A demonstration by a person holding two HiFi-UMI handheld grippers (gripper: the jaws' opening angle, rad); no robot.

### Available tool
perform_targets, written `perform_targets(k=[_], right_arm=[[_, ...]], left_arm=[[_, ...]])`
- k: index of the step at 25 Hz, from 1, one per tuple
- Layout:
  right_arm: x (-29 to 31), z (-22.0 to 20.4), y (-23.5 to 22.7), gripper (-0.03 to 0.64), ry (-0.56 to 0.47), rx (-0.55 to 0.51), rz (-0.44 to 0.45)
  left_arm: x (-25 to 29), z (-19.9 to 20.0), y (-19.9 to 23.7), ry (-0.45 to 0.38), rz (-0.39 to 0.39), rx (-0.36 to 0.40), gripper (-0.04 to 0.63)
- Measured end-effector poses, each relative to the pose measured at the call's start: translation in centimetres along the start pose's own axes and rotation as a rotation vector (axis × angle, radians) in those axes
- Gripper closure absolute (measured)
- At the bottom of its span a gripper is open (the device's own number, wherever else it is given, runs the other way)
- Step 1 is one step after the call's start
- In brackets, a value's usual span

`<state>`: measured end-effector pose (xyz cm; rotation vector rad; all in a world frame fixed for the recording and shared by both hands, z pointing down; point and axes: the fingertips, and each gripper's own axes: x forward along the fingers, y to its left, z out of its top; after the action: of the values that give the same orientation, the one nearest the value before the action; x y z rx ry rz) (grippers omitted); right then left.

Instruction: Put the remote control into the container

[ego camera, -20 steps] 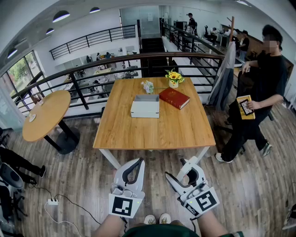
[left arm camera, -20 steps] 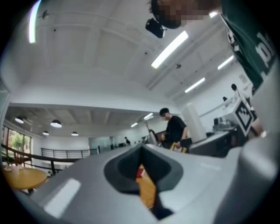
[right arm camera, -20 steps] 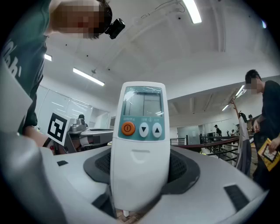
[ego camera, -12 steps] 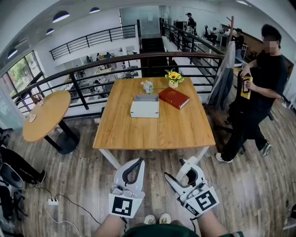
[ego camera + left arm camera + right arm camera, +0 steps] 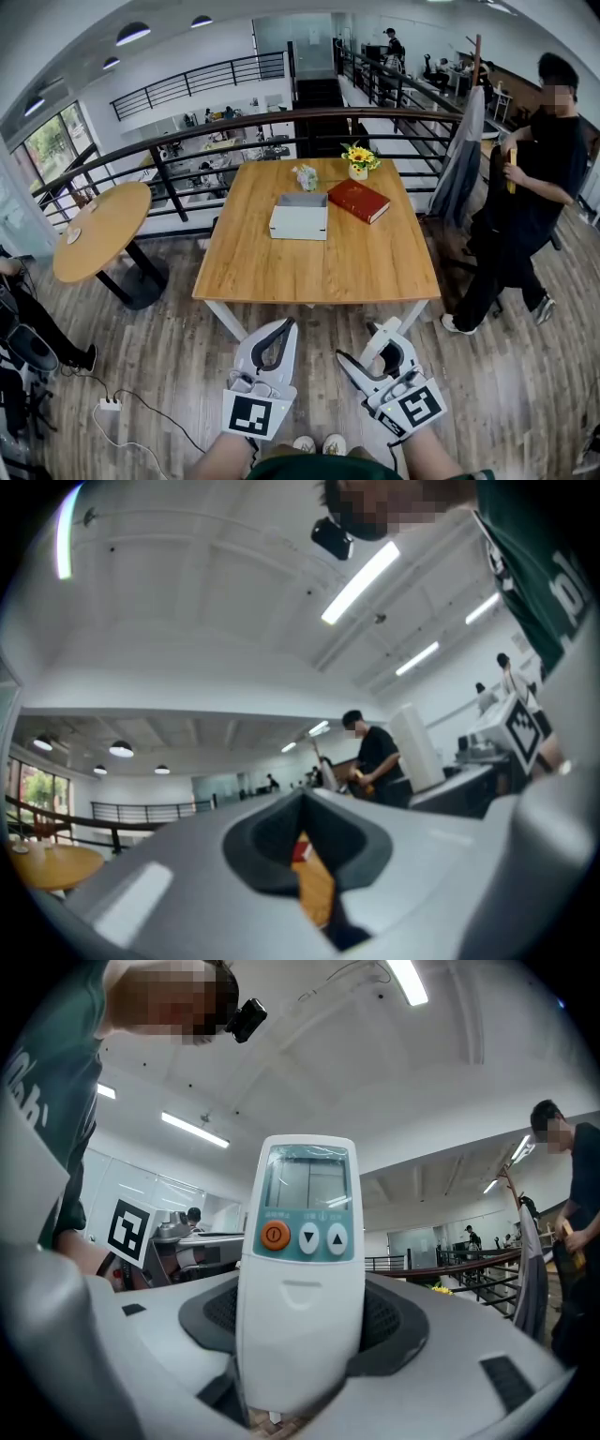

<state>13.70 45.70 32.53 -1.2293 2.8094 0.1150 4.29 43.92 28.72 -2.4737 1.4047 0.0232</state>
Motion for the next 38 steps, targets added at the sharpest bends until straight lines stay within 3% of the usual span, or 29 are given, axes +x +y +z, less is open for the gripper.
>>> perform_targets(k=[11,22,30,38], right_arm=[[-1.1,-0.4,-0.5,0.322,0.0,-0.018,0.026],[1.6,-1.5,-2.0,0.322,-0.021,-0.031,0.042],[7.1,-2.7,-5.9,0.322,-0.039,-0.051,0.031],[16.3,-3.6,-11.0,0.322,-0.031,-0.072,0.01]], left_arm=[[-0.1,0.5,-1.6,0.0,0.014,0.015,0.6],[2.0,-0.6,0.0,-0.023,0.027,0.058,0.599],[7.3,-2.7,4.2,-0.048,0.025,0.071,0.6],[15.4,-5.6,11.4,-0.063,0.003,0.063,0.6]])
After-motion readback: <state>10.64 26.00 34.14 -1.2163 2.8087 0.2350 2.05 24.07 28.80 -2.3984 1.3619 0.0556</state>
